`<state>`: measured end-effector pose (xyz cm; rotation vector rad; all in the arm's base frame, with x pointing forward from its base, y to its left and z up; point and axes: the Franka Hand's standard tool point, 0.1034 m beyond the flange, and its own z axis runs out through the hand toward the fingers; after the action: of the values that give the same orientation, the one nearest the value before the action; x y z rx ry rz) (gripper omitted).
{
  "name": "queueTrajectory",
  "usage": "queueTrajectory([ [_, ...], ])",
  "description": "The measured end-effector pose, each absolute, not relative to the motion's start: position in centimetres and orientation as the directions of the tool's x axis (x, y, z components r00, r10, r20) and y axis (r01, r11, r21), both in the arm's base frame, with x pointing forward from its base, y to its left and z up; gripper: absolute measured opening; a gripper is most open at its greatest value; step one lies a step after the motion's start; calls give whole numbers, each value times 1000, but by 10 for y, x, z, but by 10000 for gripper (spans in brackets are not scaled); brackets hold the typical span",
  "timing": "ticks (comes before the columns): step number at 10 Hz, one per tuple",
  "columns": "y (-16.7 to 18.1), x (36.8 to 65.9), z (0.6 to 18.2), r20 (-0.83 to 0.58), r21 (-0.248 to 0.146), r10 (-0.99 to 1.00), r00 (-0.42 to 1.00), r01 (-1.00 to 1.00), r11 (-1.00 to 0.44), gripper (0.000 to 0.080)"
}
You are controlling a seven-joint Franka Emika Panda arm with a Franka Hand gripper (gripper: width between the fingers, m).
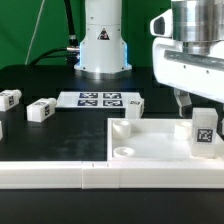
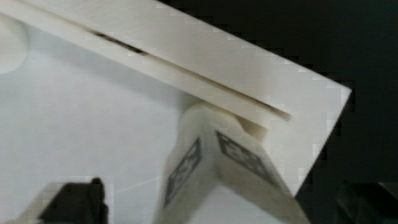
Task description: Assemble one leg
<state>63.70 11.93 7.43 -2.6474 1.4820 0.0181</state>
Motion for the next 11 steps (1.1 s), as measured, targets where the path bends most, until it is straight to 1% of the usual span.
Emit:
queueTrajectory([
  [2, 120, 639, 74, -36, -98, -704, 709, -703, -704, 649],
  [5, 121, 639, 74, -2, -91, -477, 879, -475, -875, 649],
  [7, 118, 639, 73, -2, -71, -307, 952, -306, -949, 649],
  [8, 115, 639, 72, -1, -69, -257, 966, -256, -964, 649],
  [9, 114, 640, 73, 10, -58, -156, 988, -155, -986, 649],
  [10, 113, 640, 73, 11, -58, -152, 988, -151, -987, 649],
  [11, 113, 640, 73, 11, -58, -153, 988, -152, -987, 521],
])
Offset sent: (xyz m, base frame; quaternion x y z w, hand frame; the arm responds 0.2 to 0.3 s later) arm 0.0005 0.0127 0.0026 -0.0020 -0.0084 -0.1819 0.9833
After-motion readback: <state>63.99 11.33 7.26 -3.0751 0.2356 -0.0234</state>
